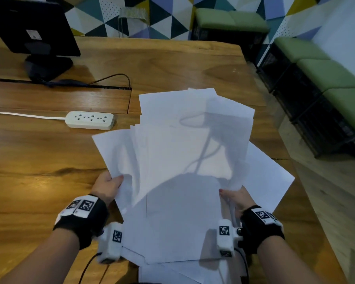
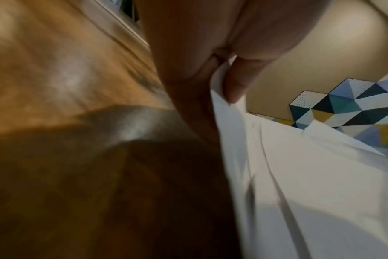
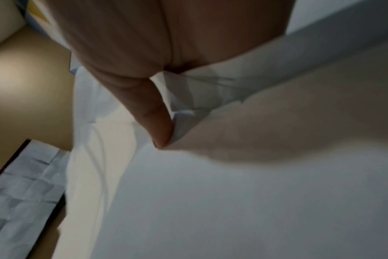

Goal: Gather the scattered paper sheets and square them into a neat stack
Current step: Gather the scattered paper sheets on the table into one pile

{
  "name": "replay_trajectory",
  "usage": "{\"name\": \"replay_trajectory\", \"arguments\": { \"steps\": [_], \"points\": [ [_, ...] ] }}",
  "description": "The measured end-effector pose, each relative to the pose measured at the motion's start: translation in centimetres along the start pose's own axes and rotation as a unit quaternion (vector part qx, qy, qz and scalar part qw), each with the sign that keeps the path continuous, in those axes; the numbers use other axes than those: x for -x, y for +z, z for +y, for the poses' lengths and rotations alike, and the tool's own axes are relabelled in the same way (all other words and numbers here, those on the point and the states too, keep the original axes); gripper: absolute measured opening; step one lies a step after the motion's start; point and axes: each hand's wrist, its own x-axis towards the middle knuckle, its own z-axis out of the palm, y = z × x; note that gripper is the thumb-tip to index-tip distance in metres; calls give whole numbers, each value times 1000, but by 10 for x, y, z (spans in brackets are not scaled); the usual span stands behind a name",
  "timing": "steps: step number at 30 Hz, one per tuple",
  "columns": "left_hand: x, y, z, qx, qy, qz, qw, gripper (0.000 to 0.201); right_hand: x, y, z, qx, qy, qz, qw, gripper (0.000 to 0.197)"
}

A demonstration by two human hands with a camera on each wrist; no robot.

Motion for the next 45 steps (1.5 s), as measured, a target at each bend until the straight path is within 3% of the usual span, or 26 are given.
{"name": "replay_trajectory", "arguments": {
  "steps": [1,3,4,5,8,9,12,14,15,17,18,21,23,25,28,30,34,37,41,43,45],
  "points": [
    [-3,-1,6,6,-4,-8,1000,26,0,2,-3,-22,1,-1,1000,33],
    [-15,-7,17,24,-21,-17,999,23,-4,4,-8,-48,11,-1,999,87],
    [-20,-11,21,26,-32,-25,999,18,-7,4,-9,-49,11,-10,999,103],
    [-23,-13,25,20,-50,-39,998,20,-9,4,-8,-46,14,-18,999,97],
    [-30,-12,16,18,-153,-92,984,85,6,15,-12,17,14,-33,999,33],
    [-28,-6,13,40,-185,-117,975,91,11,21,-11,40,6,-44,998,23],
    [-23,12,6,82,-172,-162,968,87,20,40,-13,125,-30,-70,989,23],
    [-17,17,7,54,-105,-167,979,89,21,44,-18,128,-27,-80,988,24],
    [-15,17,10,44,-74,-156,984,81,22,44,-21,104,-23,-88,990,26],
    [-12,15,16,69,-44,-149,985,23,21,40,-26,54,-27,-93,994,32],
    [-15,14,14,75,-40,-147,985,14,20,39,-27,49,-30,-91,994,33],
    [-12,20,5,24,-57,-112,992,18,22,47,-22,119,-42,-93,988,38],
    [-11,25,-4,-11,-55,-90,994,31,21,55,-20,208,-44,-106,971,58],
    [-12,22,-10,7,-45,-64,997,29,18,54,-31,254,-100,-76,959,34],
    [-20,2,-17,56,-58,-34,996,15,3,37,-61,354,-169,55,918,17],
    [-28,-12,-24,78,-68,-22,994,10,-9,32,-78,426,-172,84,884,22],
    [-34,-29,-31,118,-75,-5,990,9,-27,56,-93,606,-164,27,778,43],
    [-35,-36,-27,131,-65,8,989,12,-38,90,-98,671,-194,-15,716,49],
    [-38,-40,-20,133,-51,11,990,14,-53,124,-97,758,-147,-41,634,55],
    [-41,-41,-17,127,-50,20,990,17,-55,130,-96,782,-126,-49,608,52],
    [-42,-42,-14,127,-49,19,991,16,-53,124,-94,769,-120,-65,625,48]
  ]
}}
